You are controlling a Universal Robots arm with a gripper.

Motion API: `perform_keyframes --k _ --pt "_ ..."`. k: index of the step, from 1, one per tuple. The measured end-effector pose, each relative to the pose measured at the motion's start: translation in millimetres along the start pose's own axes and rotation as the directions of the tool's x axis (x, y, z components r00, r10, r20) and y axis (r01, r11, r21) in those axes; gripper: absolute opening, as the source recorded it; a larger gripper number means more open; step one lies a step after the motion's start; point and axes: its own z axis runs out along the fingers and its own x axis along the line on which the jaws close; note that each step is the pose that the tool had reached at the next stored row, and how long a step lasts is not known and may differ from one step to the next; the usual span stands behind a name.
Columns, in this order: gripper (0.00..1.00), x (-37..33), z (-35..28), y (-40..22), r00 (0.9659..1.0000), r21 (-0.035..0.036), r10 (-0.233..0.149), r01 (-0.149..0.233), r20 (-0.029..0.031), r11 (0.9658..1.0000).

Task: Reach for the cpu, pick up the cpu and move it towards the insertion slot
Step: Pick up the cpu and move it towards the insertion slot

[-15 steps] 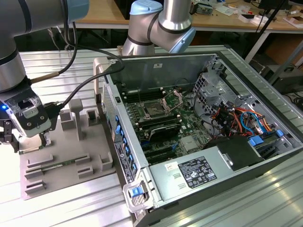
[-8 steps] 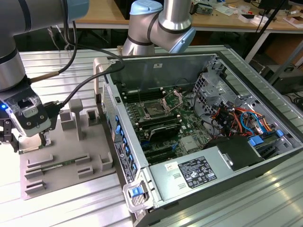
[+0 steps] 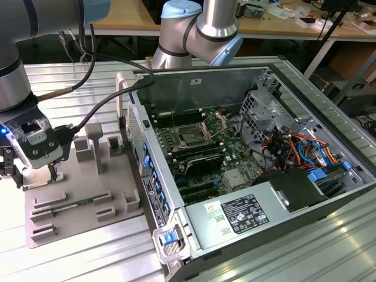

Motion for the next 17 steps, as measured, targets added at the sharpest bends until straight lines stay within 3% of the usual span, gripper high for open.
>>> perform_keyframes --k 6,8,10,12,13,17 --pt "0.55 0.0 -2.3 -0.1 1.0 -0.0001 0.0 0.0 0.0002 1.0" --pt "0.55 0.0 -3.2 -0.3 1.0 -0.0033 0.0 0.0 0.0003 1.0" --pt "0.55 0.0 -4.1 -0.3 1.0 -0.0138 0.0 0.0 0.0013 0.9999" --pt "0.55 0.0 -5.4 -0.3 1.0 -0.0388 0.0 0.0 0.0033 0.9992" --pt "0.55 0.0 -5.9 -0.3 1.0 -0.0452 0.0 0.0 0.0039 0.999" --pt "0.55 0.1 -11.4 -0.6 1.0 -0.0495 0.0 0.0 0.0046 0.9988"
